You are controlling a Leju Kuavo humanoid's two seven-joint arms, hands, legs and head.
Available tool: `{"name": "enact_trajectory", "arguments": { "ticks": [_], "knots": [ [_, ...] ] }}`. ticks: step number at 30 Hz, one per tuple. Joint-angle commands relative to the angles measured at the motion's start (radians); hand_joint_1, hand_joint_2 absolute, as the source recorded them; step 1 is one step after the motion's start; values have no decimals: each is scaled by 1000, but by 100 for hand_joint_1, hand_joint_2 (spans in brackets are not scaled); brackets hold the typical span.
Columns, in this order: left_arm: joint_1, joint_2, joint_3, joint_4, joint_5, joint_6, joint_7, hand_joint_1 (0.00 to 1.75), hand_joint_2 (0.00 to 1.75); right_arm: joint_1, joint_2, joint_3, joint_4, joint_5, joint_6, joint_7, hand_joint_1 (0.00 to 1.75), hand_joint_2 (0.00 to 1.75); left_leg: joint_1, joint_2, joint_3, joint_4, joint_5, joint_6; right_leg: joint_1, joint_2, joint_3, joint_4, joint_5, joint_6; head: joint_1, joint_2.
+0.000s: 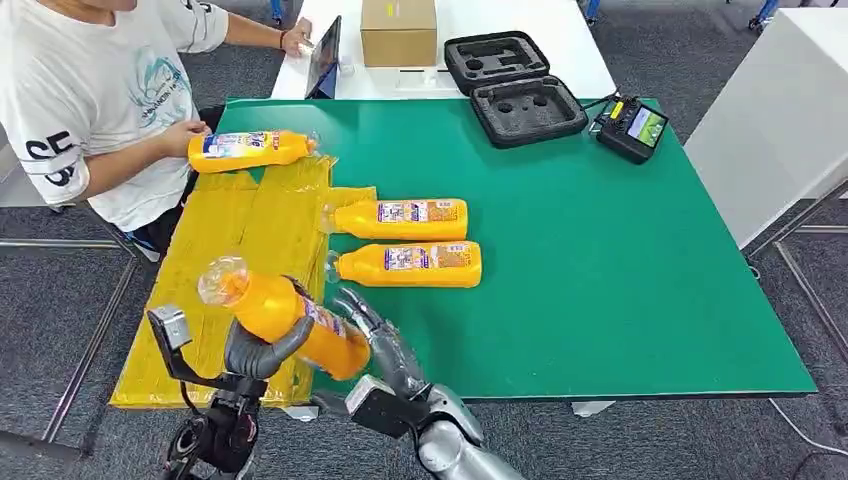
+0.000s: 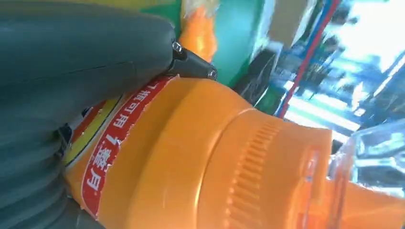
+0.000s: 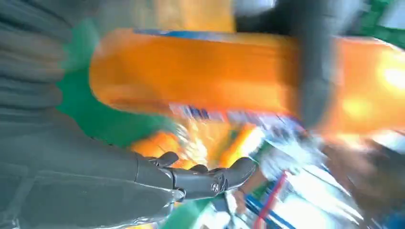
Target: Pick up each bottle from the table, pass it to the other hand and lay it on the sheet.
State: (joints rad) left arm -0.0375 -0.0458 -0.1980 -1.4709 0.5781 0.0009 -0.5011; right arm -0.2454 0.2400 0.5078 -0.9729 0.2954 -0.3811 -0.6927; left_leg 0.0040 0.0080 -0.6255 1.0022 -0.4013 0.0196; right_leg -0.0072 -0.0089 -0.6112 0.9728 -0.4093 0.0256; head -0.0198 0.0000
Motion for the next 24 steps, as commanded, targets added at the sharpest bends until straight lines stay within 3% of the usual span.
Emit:
{"name": "enact_trajectory", "arguments": {
  "ticks": [1,7,10,11,12,14,15,17,18,20,24],
  "knots": [
    [-62,-4,152,-110,-543,493,-197,175,175,108,-128,33,-643,-144,-287,-5,0,0,1,-4,-1,4,-3,-1,1,-3,0,3,-3,0,0,0],
    [-62,-4,152,-110,-543,493,-197,175,175,108,-128,33,-643,-144,-287,-5,0,0,0,-3,2,1,-2,0,0,-2,4,0,-2,0,0,0],
    [-120,37,114,4,-767,689,-197,175,175,150,-70,-35,-742,-26,-317,-5,0,0,0,-2,0,0,-1,0,0,-1,1,0,-1,0,0,0],
    [-155,48,112,79,-841,697,-185,175,175,151,-70,-30,-744,-28,-317,-5,0,175,0,-4,0,0,0,-1,0,-3,1,1,-2,0,0,0],
    [-204,37,173,167,-1047,697,-155,175,175,146,-81,-13,-721,-28,-317,-5,0,175,0,-6,2,1,-1,-1,0,-4,3,2,-3,-1,0,0],
    [-261,75,137,257,-1131,672,-105,175,175,132,-93,10,-682,-23,-317,-5,0,175,0,-5,5,-1,-1,-2,0,-4,6,0,-3,-1,0,0],
    [-325,128,58,371,-1317,652,-29,175,175,93,-118,62,-577,-28,-315,-5,0,175,0,-5,4,-2,0,-1,0,-4,5,-1,-1,-1,0,0],
    [-399,154,-11,483,-1498,561,103,175,175,60,-115,79,-507,-47,-267,-5,0,175,1,-6,7,-3,1,-2,1,-4,8,-2,-1,-2,0,0],
    [-459,184,-88,579,-1624,473,155,166,175,33,-104,86,-453,-31,-199,-5,0,175,0,-6,4,-3,3,-2,0,-6,6,-2,0,-1,0,0],
    [-487,175,-89,643,-1625,451,153,175,175,19,-90,87,-437,-25,-186,-5,0,175,1,-4,7,-3,2,-3,0,-3,7,-2,0,-1,0,0],
    [-573,166,-140,843,-1666,226,168,175,175,-24,-49,104,-366,29,-105,-5,0,175,1,1,4,-2,3,-4,0,0,3,-1,3,-4,0,0]
  ]
}}
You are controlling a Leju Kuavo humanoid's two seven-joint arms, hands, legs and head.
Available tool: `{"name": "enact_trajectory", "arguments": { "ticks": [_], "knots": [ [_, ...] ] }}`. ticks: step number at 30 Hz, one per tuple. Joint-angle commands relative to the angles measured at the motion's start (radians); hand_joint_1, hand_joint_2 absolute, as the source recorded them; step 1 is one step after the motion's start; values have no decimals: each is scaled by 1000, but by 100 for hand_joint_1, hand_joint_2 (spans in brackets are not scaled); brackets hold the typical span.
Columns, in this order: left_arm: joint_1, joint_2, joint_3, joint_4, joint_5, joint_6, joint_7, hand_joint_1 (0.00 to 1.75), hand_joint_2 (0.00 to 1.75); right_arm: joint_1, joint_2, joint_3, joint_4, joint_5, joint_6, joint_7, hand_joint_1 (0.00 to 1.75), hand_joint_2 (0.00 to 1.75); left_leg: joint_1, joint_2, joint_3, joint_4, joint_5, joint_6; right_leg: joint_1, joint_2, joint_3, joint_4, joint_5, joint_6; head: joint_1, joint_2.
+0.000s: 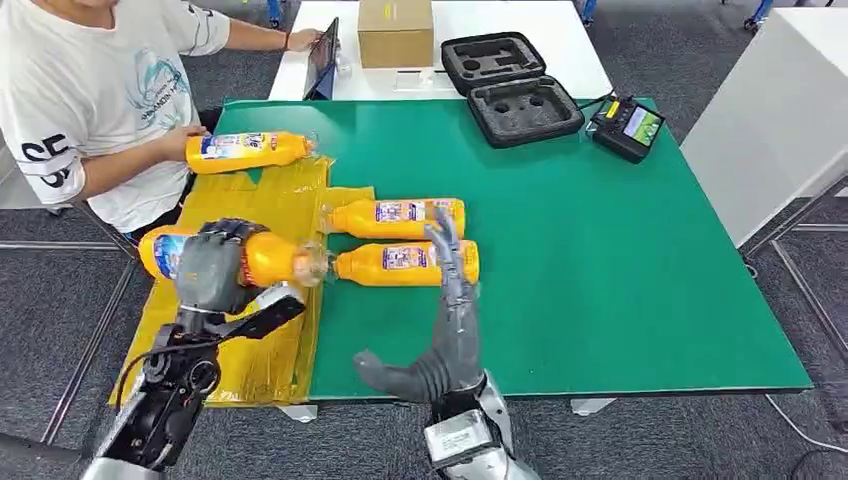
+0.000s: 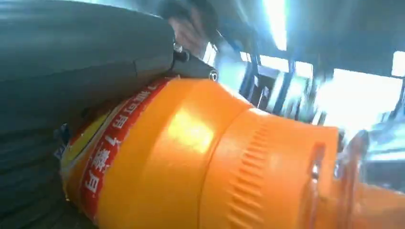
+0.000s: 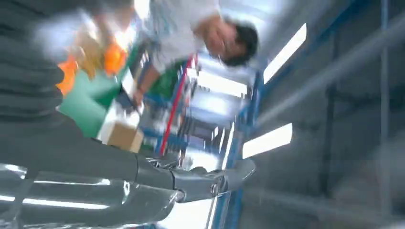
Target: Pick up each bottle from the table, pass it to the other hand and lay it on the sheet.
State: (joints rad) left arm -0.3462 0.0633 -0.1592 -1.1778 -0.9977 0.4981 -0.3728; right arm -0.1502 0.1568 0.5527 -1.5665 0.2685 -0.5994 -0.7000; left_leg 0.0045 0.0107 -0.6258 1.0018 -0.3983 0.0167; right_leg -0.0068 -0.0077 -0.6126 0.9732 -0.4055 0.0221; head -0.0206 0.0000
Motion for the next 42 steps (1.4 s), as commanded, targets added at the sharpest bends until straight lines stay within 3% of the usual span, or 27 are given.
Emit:
{"name": "enact_trajectory", "arguments": {
  "ticks": [1,2,3,7,26,27,28,29,30,34,35,38,42],
  "knots": [
    [-287,42,-160,615,-49,-359,23,175,175,-129,37,73,239,65,129,7,0,175,0,-3,6,-2,0,-1,0,-2,6,-1,-1,-1,0,0],
    [-302,38,-153,655,-19,-406,-16,169,175,-135,41,79,252,70,139,11,0,175,1,-4,6,-1,0,-1,0,-2,7,0,-2,-1,1,0],
    [-314,32,-130,687,16,-436,-36,175,175,-136,44,76,258,74,144,16,0,175,0,-2,4,-1,1,-1,0,0,4,-1,-1,0,0,0],
    [-346,27,-122,750,36,-480,-17,175,175,-125,47,51,241,79,160,32,0,175,2,-2,7,-1,-2,-1,1,0,7,-1,-3,-1,0,0],
    [-347,18,-94,752,77,-536,-10,175,175,-114,52,35,238,89,170,35,0,175,0,-1,8,-1,-1,-1,0,1,7,0,-1,0,0,0],
    [-347,9,-76,754,101,-550,-14,154,175,-109,51,33,236,90,169,35,0,175,0,-1,9,-2,-1,-2,0,1,9,-1,-2,0,0,0],
    [-348,7,-73,755,108,-560,-16,70,175,-107,50,32,235,92,170,36,0,175,0,-1,8,-2,0,-1,-1,1,8,0,-1,0,0,0],
    [-348,3,-60,758,135,-594,-28,14,175,-101,49,27,235,93,171,34,0,175,0,-1,9,-2,-1,-2,0,1,9,-1,-2,0,0,0],
    [-345,3,-58,756,144,-608,-36,0,175,-98,48,25,235,94,172,34,0,175,0,-2,9,-2,-1,-1,-1,0,9,-1,-2,0,0,0],
    [-327,-7,-17,738,221,-645,-55,0,175,-84,51,5,223,89,165,24,0,175,0,-2,9,-2,-1,-1,0,0,9,-1,-2,0,0,0],
    [-316,-10,-5,727,256,-680,-57,0,0,-84,51,-1,219,89,165,24,0,175,0,-3,10,-2,-1,-1,0,0,10,-2,-2,0,0,0],
    [-293,-30,73,727,385,-803,-71,0,0,-85,51,-10,230,87,164,25,0,175,0,-2,11,-3,-2,-1,0,1,11,-2,-2,0,0,0],
    [-278,-53,250,752,663,-974,22,0,0,-81,53,-9,267,86,160,25,0,175,-1,-3,11,-4,-1,-1,-1,0,12,-2,-2,0,0,0]
  ]
}}
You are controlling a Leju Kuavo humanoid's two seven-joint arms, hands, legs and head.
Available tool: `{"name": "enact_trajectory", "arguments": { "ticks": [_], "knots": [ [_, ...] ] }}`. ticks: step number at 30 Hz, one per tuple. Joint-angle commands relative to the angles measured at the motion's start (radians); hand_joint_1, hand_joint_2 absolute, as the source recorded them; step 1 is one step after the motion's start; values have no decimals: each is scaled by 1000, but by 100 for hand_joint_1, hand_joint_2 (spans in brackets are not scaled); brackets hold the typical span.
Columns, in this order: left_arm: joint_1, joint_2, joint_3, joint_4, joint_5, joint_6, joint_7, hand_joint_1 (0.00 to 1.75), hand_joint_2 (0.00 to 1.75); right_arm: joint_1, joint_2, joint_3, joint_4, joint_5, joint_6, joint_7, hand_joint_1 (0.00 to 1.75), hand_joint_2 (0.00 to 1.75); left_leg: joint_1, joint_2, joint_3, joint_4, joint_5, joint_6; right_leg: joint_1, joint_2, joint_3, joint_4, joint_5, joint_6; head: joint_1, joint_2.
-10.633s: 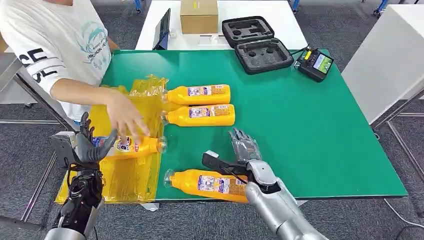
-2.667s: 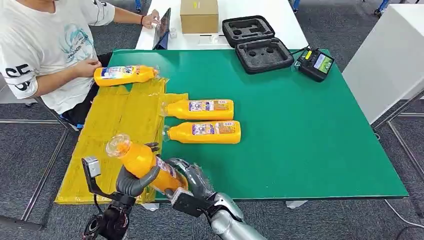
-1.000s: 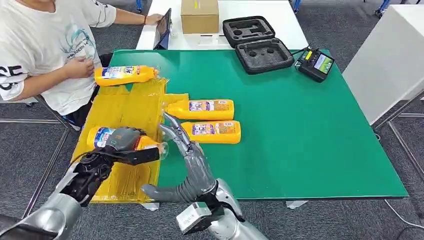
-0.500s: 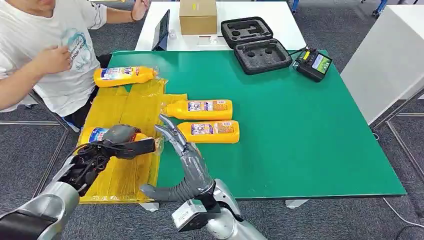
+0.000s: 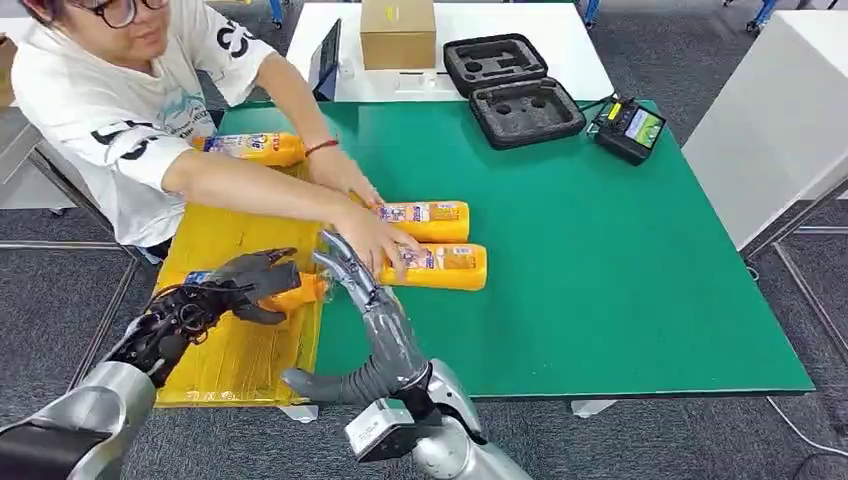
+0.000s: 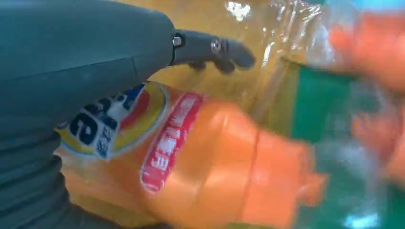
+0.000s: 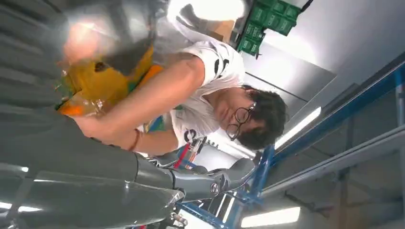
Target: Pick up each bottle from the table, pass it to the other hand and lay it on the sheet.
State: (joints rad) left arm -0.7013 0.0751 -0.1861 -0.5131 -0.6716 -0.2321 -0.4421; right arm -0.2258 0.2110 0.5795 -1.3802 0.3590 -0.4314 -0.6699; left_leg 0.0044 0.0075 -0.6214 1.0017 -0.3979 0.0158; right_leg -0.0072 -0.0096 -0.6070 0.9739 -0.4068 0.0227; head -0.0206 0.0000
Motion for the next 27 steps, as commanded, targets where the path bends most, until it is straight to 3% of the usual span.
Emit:
{"name": "enact_trajectory", "arguments": {
  "ticks": [1,4,7,13,18,20,21,23,27],
  "knots": [
    [81,-66,292,84,374,-256,109,0,0,-5,-1,-34,85,-5,-11,-6,0,175,0,0,8,-4,-1,-1,0,2,8,-4,-1,0,0,0],
    [85,-65,336,91,477,-242,161,0,0,-1,-3,-31,89,-7,-16,-7,0,175,-1,1,9,-3,-1,0,-1,2,8,-2,-1,0,0,0],
    [102,-78,397,60,601,-131,110,0,0,2,-6,-23,96,0,-24,0,0,175,-1,1,11,-5,-1,-1,-1,3,11,-4,0,-1,0,0],
    [107,-82,406,40,643,-95,94,0,0,3,-8,-19,97,1,-24,1,0,175,0,-1,10,-3,-1,-1,0,0,10,-3,-1,-1,0,0],
    [149,-106,459,-144,743,499,-251,0,0,-17,-13,5,135,-12,-34,10,0,175,0,0,9,-2,-1,-1,0,2,9,-2,0,-1,1,0],
    [247,-123,446,-429,703,702,-256,0,0,-28,-15,12,152,-29,-45,3,0,175,1,3,8,-1,-2,-1,1,4,7,-1,0,-1,1,0],
    [273,-130,447,-504,698,747,-256,0,175,-31,-15,15,156,-34,-48,-1,0,175,2,7,7,-1,-2,-1,1,7,6,-1,2,-2,1,0],
    [365,-123,391,-780,655,915,-256,0,175,-41,-17,21,168,-55,-63,-23,0,175,3,11,5,0,-3,-1,1,10,2,-1,2,-4,0,0],
    [414,-203,471,-1028,501,930,-256,0,175,-39,-38,31,143,-55,-95,-28,0,175,5,5,0,2,-3,-1,2,6,0,0,-1,-3,0,0]
  ]
}}
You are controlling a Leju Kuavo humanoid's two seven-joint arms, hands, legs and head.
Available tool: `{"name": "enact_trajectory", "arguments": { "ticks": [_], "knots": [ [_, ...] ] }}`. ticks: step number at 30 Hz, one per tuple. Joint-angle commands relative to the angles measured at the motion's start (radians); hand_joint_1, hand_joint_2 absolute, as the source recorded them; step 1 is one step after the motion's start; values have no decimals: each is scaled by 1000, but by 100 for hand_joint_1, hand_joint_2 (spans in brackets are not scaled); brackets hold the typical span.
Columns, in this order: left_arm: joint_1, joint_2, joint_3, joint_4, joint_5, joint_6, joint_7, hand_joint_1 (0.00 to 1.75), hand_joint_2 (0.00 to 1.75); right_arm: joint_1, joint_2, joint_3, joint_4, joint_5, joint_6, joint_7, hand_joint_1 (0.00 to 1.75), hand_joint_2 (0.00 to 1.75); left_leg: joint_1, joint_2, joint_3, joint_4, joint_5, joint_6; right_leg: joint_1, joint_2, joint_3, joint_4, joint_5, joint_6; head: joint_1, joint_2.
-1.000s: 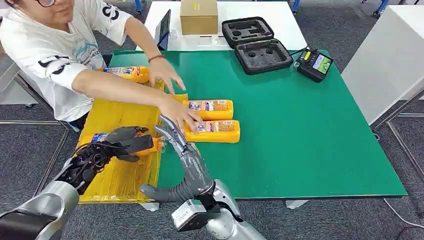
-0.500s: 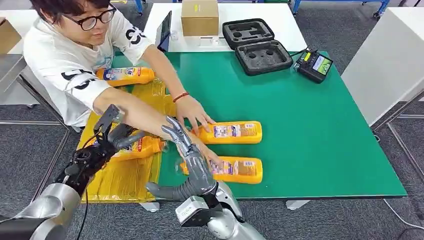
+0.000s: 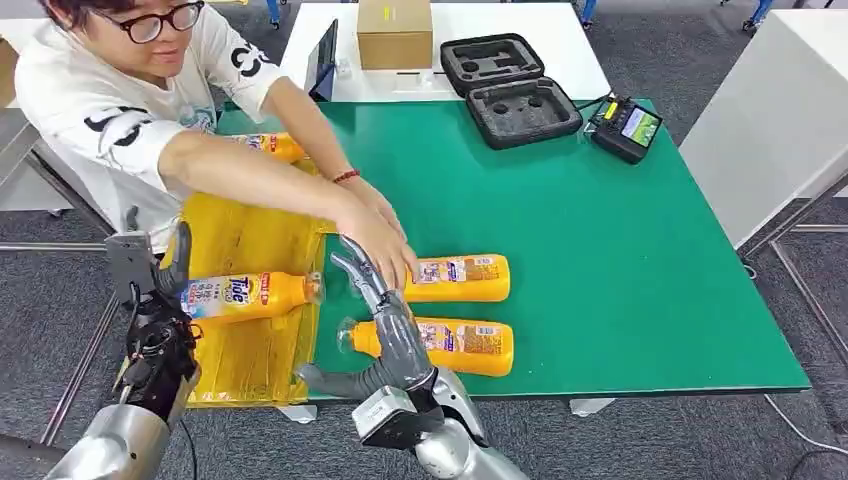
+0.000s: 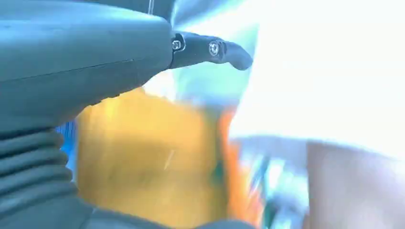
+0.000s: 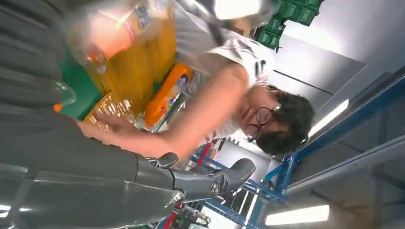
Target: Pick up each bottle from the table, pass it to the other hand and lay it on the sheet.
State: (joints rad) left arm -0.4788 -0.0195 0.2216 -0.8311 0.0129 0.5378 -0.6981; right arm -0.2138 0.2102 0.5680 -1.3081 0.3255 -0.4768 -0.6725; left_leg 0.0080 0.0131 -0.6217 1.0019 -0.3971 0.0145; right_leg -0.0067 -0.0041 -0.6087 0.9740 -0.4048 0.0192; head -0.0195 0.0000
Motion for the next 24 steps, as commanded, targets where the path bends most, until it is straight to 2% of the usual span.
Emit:
{"name": "enact_trajectory", "arguments": {
  "ticks": [1,3,5,6,7,9,10,11,15,16,17,24],
  "knots": [
    [208,-122,68,-759,-202,160,0,0,175,-45,-46,40,59,-10,-63,-24,0,175,2,-3,2,2,-5,0,1,-1,4,0,-5,0,0,0],
    [248,-135,58,-815,-154,160,0,0,175,-33,-71,33,37,38,-77,23,0,175,1,1,0,1,-4,0,1,2,0,-1,-2,1,0,0],
    [313,-137,39,-876,-93,160,0,0,175,-25,-118,21,10,155,-66,146,0,175,1,1,-1,1,-4,0,0,2,0,-1,-2,1,0,0],
    [313,-137,39,-876,-93,160,0,0,175,-25,-118,21,10,155,-66,146,0,175,1,2,1,1,-6,0,0,4,2,-2,-3,1,-1,0],
    [343,-140,38,-903,-86,160,0,0,175,-31,-140,9,10,169,-46,181,0,175,0,2,-1,0,-5,0,0,3,-1,-2,-2,0,-1,0],
    [390,-137,35,-930,-37,160,0,0,175,-16,-184,-11,-27,279,62,351,0,175,0,-1,1,0,-6,-1,0,1,1,-2,-3,0,0,0],
    [390,-137,35,-930,-37,160,0,0,175,-16,-184,-11,-27,279,62,351,0,175,-1,0,-2,0,-4,-1,0,1,-2,-2,-3,2,0,0],
    [415,-140,47,-948,-42,160,0,0,175,-9,-204,-31,-34,301,126,411,0,175,-1,0,-2,-1,-5,-1,-1,1,-1,-2,-3,2,0,0],
    [426,-137,45,-955,-33,160,0,0,175,-11,-215,-32,-33,314,149,429,0,175,-1,-1,0,-1,-6,-1,0,1,1,-3,-4,2,0,0],
    [442,-134,42,-960,-9,160,0,0,175,-3,-226,-43,-43,341,189,455,0,175,-1,-1,1,-1,-6,-1,0,1,2,-2,-5,2,0,0],
    [480,-137,69,-977,14,149,0,0,175,1,-251,-68,-54,441,305,552,0,175,0,0,-1,0,-5,-1,0,2,-1,-2,-4,2,-1,0],
    [480,-137,69,-977,14,149,0,0,175,1,-251,-68,-54,441,305,552,0,175,0,-2,0,0,-7,-2,0,0,1,-1,-6,2,-1,0]
  ]
}}
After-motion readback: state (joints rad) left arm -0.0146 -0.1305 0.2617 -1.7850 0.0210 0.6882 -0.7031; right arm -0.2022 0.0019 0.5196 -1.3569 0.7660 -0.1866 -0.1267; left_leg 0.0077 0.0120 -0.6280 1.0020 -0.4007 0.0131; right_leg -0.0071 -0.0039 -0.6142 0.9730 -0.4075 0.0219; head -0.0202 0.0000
